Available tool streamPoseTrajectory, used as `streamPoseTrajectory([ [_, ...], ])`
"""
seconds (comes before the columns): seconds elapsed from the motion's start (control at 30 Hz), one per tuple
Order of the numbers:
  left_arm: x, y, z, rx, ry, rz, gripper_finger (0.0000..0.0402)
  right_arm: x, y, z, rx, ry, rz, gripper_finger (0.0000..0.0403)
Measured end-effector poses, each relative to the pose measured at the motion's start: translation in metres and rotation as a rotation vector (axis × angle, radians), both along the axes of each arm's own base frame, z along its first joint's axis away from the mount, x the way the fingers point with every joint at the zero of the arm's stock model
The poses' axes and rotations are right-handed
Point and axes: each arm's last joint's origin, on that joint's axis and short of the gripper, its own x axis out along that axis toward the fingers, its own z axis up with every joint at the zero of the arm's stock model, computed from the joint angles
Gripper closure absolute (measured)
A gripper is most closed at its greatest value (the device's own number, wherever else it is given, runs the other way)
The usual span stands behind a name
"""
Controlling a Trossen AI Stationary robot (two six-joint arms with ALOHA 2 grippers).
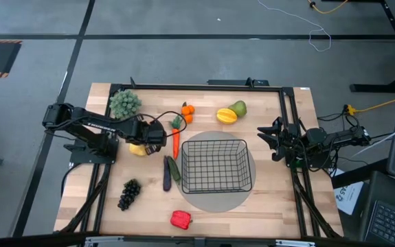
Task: Build produce basket
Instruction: Put the left orange tangerine into the black wire basket
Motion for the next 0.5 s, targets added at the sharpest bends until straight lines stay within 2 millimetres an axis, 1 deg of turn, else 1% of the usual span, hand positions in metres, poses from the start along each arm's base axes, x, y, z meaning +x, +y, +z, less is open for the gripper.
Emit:
streamPoseTrajectory([
  [0.27, 0.003, 0.001, -0.002, 0.013, -0.017, 0.008, 0.025, 0.0, 0.0, 0.0, 0.003, -0.001, 0.0, 0.0272],
  [0.43, 0.001, 0.0, -0.017, 0.004, 0.047, 0.009, 0.025, 0.0, 0.0, 0.0, 0.002, 0.0, 0.001, 0.0272],
  [0.5, 0.003, 0.0, -0.022, 0.004, 0.048, 0.014, 0.025, 0.0, 0.0, 0.0, 0.002, 0.0, 0.001, 0.0272],
])
